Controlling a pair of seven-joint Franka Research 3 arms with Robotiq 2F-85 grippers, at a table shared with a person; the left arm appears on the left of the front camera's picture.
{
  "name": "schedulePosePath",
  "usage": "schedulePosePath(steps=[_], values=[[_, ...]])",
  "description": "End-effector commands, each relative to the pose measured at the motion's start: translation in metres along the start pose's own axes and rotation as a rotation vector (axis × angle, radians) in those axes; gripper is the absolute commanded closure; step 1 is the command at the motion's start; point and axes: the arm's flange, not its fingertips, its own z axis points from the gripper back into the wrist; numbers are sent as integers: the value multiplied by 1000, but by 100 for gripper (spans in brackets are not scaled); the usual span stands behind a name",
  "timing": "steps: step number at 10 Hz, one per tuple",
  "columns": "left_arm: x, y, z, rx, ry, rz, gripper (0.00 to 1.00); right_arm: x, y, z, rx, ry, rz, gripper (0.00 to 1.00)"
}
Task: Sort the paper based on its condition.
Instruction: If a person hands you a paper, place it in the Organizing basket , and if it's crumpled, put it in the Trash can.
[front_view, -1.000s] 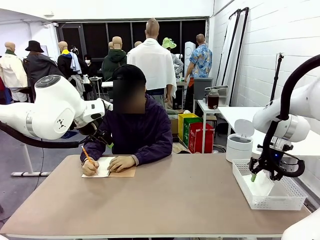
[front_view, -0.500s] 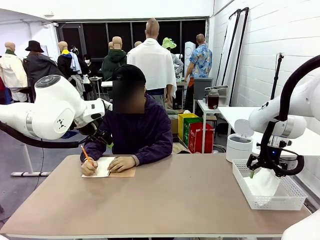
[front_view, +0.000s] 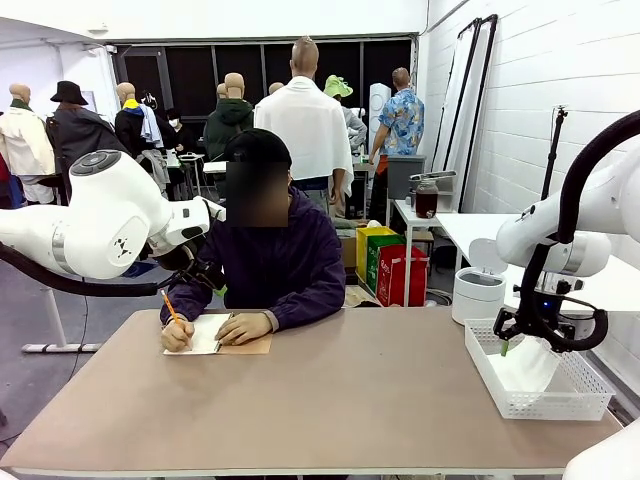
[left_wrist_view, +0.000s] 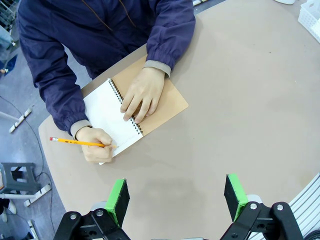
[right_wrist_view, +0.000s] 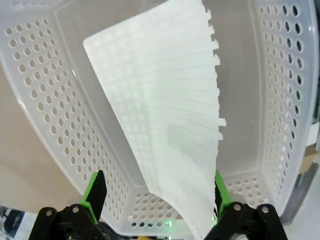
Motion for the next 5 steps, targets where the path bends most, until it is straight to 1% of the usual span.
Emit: schedulePosePath(steps=[1,5], values=[[0,1,-1,6,-7,-5,0,-1,0,-1,-1,10,4,0],[0,1,-1,6,-7,-5,0,-1,0,-1,-1,10,4,0]])
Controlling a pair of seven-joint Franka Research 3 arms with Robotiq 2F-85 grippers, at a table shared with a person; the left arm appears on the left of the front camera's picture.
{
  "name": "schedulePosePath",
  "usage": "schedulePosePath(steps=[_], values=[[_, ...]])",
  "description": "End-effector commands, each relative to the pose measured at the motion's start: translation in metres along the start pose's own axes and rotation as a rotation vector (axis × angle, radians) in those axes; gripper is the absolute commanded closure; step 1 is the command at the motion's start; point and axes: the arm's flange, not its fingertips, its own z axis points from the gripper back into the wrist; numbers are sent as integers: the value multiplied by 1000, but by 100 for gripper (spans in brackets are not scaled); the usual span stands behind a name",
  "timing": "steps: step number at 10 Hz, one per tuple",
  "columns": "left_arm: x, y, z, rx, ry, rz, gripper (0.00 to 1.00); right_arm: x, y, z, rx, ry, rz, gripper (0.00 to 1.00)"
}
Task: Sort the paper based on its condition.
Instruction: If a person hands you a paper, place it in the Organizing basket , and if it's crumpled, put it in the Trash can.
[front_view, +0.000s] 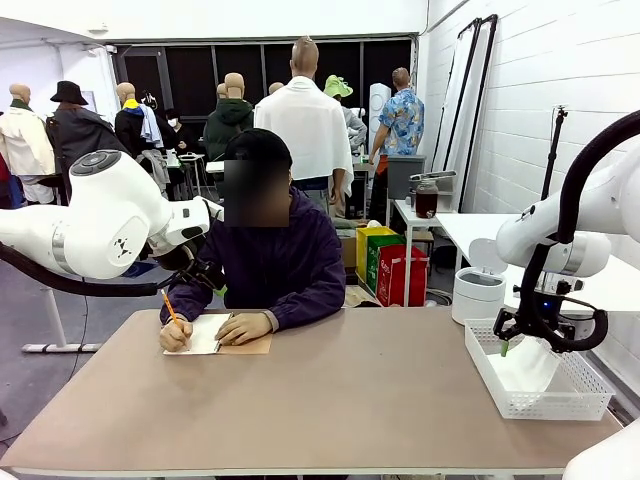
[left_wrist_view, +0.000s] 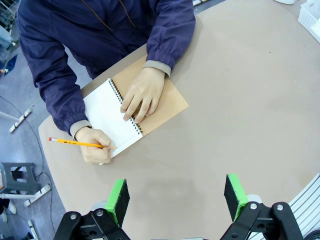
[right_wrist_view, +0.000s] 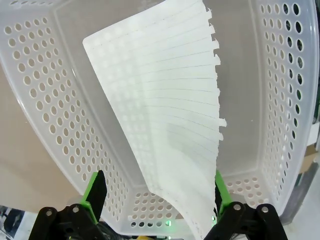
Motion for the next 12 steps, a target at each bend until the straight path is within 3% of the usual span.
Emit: schedulePosePath(steps=[1,8,12], values=[[0,1,-1,6,-7,-5,0,-1,0,0,-1,7,3,0],[0,1,-1,6,-7,-5,0,-40,16,72,-109,-123,-19,0],[0,1,-1,6,-7,-5,0,-64,33,92,-78,-176,52,0]])
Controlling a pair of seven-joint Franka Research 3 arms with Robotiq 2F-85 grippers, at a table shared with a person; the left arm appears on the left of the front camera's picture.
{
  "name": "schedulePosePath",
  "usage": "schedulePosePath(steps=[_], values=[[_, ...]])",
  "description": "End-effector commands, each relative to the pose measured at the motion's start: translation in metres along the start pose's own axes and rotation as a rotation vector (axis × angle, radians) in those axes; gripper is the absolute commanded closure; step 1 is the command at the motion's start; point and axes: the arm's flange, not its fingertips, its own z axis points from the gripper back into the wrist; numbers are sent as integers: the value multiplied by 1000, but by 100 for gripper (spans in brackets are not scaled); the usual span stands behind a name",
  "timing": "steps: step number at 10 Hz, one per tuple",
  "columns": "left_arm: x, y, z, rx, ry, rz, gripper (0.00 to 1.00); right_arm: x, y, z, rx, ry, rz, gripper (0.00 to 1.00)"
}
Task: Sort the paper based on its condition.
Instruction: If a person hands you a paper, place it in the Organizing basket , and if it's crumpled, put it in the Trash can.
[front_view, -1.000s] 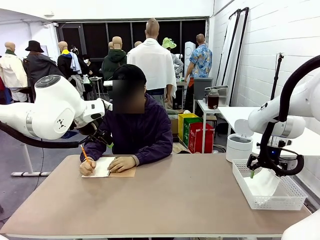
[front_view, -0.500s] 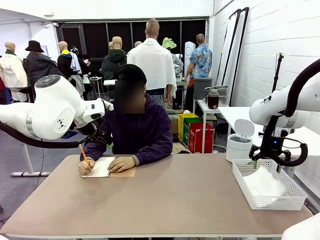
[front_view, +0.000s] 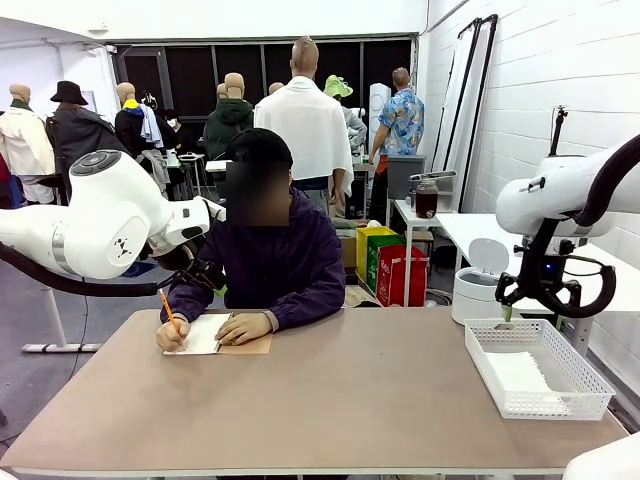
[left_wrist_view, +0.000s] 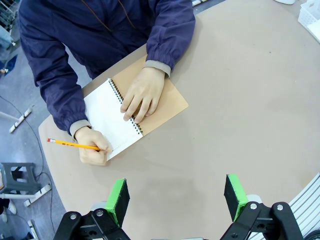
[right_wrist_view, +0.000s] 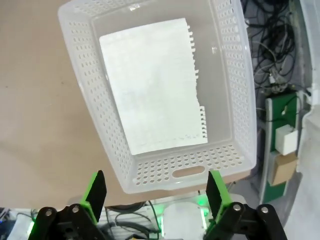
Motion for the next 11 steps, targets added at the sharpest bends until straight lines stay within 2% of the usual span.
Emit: schedulePosePath(steps=[1,4,7,9,10,11], values=[[0,1,-1,6,-7,-5,0,-17,12,5,49,-40,115,0],[0,1,-1,6,-7,-5,0,-43,55,12,88,-147,414,0],[0,1,-1,6,-7,-5,0,-47,99,13,113,-278,695,0],[0,1,-1,6,-7,-5,0,-49,122,16,154,-324,852,0],[0,1,-1,6,-7,-5,0,-49,125,17,180,-343,866,0],[0,1,-1,6,-7,-5,0,-54,126,25,87,-310,775,0]])
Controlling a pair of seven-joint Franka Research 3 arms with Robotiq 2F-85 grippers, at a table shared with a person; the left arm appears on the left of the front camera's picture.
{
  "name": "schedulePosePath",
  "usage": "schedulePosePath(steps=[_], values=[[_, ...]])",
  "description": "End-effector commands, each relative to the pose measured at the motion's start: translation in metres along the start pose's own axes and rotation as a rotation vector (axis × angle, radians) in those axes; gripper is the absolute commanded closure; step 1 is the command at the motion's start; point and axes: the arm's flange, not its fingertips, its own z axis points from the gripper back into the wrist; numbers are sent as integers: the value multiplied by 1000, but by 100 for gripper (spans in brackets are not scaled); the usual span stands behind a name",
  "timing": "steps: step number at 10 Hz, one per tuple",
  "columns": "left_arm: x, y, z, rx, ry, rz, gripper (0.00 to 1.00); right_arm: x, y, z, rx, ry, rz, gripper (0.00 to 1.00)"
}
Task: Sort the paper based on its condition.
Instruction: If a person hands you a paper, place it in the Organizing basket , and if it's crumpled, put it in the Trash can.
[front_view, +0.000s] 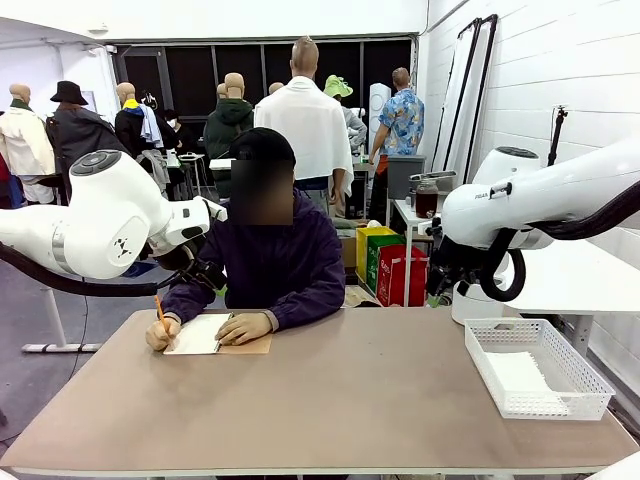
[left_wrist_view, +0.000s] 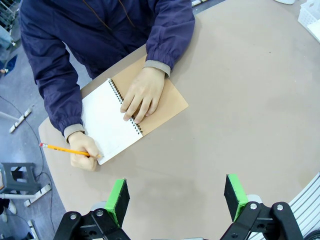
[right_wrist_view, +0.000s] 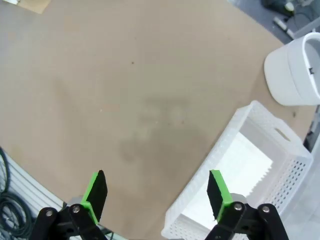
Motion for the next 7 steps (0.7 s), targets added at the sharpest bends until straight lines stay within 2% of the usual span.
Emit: schedulePosePath(steps=[1,5,7], values=[[0,1,-1,6,-7,-4,0,-5,-6,1,-26,31,-52,0],[0,1,-1,6,-7,-4,0,-4,-8,1,-7,16,-32,0],[0,1,-1,6,-7,-4,0,8,15,12,-23,-107,157,0]])
